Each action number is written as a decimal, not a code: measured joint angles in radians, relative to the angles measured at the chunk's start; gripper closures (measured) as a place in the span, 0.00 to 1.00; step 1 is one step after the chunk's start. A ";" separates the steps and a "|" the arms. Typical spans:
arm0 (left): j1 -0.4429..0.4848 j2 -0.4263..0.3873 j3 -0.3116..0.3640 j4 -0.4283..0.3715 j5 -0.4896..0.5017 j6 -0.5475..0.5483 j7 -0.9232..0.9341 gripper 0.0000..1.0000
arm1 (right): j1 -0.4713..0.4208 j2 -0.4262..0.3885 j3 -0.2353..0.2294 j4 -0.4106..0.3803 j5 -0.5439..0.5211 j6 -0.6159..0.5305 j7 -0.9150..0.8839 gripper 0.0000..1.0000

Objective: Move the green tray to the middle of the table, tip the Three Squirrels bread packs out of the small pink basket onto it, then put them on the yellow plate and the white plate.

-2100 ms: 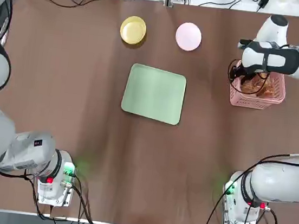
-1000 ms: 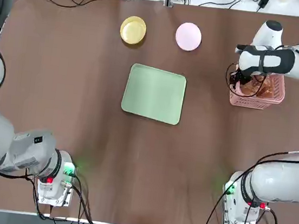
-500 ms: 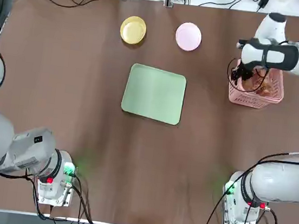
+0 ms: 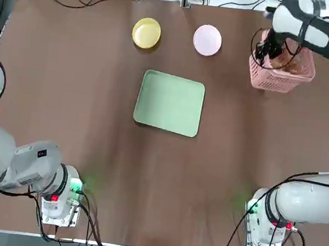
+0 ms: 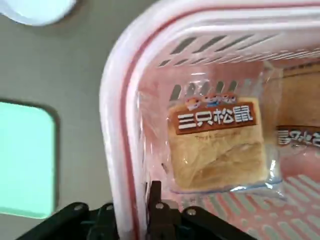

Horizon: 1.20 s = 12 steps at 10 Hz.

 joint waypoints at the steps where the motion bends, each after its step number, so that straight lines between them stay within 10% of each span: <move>1: -0.007 0.007 -0.001 0.000 0.000 0.000 0.000 0.00 | 0.038 0.000 0.001 0.035 0.048 -0.017 0.038 0.93; 4: -0.023 0.023 0.002 -0.001 0.000 0.000 0.002 0.00 | 0.144 0.000 0.003 0.110 0.173 -0.016 0.124 0.93; 8: -0.270 0.026 0.241 0.002 0.000 0.000 0.002 0.00 | 0.192 0.012 0.040 0.128 0.378 0.125 0.135 0.93; 12: -0.268 0.026 0.254 0.006 0.000 0.000 0.001 0.00 | 0.088 0.143 0.370 0.129 0.513 0.458 0.147 0.93</move>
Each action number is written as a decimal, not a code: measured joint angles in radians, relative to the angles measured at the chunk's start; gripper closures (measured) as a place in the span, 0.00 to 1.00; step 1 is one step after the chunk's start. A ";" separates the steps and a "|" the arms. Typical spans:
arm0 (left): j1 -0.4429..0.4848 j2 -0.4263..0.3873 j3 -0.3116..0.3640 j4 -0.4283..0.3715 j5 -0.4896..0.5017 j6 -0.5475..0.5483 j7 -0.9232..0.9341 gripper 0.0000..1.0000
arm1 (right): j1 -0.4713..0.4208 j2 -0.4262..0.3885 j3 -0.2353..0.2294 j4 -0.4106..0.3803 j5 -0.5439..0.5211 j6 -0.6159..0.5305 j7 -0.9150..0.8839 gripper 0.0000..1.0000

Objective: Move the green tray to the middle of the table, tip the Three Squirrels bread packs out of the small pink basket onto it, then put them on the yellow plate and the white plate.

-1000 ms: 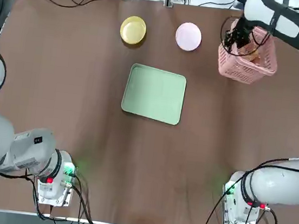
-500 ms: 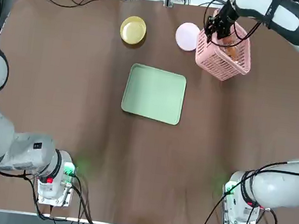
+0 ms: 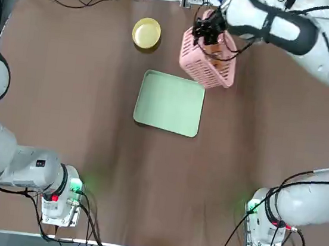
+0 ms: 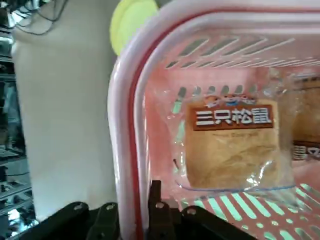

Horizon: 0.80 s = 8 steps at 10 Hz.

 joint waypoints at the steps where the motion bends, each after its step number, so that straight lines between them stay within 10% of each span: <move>1: -0.001 0.001 0.000 0.000 0.000 0.000 0.000 0.00 | -0.025 0.049 0.084 0.000 0.006 0.098 0.003 0.93; 3: -0.008 0.016 -0.001 -0.001 0.000 0.000 0.000 0.00 | -0.051 0.148 0.216 0.002 0.009 0.276 0.006 0.93; 8: 0.001 0.098 0.003 0.009 0.000 0.054 0.000 0.00 | -0.025 0.249 0.306 0.053 0.048 0.407 0.007 0.93</move>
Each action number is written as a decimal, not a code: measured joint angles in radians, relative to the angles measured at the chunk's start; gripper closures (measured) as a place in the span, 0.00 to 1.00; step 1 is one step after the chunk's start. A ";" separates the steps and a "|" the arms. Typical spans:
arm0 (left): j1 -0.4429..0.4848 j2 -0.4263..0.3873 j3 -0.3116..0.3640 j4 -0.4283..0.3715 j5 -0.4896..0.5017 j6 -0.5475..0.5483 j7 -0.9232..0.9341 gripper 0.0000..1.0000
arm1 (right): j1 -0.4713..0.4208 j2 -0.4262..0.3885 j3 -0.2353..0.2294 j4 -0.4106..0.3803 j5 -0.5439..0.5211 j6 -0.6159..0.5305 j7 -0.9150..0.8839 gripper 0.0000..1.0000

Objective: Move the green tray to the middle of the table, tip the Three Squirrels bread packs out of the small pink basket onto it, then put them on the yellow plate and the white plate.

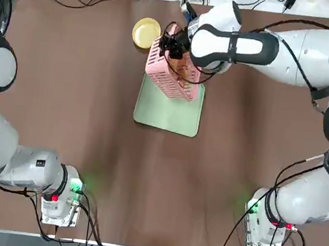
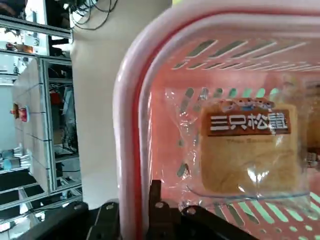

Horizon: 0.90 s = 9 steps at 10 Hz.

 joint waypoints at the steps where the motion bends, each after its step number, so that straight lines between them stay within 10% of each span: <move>1: 0.000 0.000 0.000 0.007 0.000 0.000 0.000 0.00 | 0.015 0.023 0.012 0.007 0.002 0.024 0.000 0.93; 6: 0.002 0.001 0.007 0.016 0.000 0.000 0.001 0.00 | 0.050 0.076 -0.043 0.100 0.161 -0.122 -0.073 0.93; 9: 0.002 0.001 0.008 0.016 0.000 -0.001 0.001 0.00 | 0.101 0.078 -0.107 0.112 0.584 -0.168 -0.416 0.93</move>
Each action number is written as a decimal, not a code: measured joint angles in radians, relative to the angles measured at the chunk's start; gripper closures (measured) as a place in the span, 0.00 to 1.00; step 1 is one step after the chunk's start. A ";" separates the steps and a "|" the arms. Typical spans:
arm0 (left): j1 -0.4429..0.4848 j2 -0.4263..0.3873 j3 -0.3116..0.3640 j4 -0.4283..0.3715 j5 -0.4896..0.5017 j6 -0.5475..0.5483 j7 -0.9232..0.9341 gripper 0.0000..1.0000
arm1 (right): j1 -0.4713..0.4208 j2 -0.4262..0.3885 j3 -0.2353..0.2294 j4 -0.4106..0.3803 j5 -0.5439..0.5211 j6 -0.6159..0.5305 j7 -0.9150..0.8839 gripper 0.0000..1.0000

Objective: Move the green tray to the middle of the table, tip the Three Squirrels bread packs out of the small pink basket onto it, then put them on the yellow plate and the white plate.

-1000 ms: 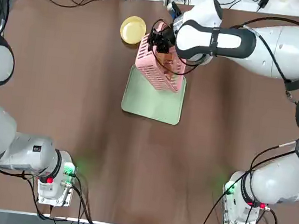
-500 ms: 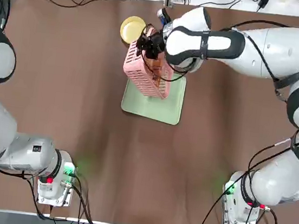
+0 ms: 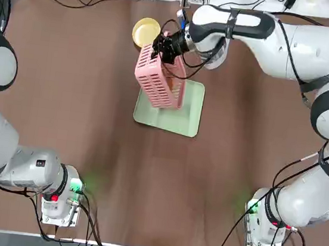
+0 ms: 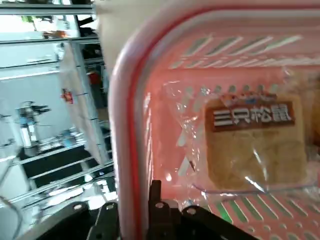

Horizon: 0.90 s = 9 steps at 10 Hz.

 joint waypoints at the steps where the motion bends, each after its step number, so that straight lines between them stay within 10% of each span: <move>1: 0.000 0.000 0.000 0.000 0.000 0.000 0.000 0.00 | 0.017 0.000 -0.004 0.000 0.117 0.003 -0.103 0.93; 6: 0.000 0.000 0.001 0.000 0.000 -0.002 0.000 0.00 | 0.039 0.014 -0.008 0.001 0.720 -0.006 -0.735 0.93; 9: 0.000 0.000 0.001 0.000 0.000 -0.002 0.000 0.00 | 0.042 0.055 -0.015 0.001 0.832 -0.035 -0.947 0.93</move>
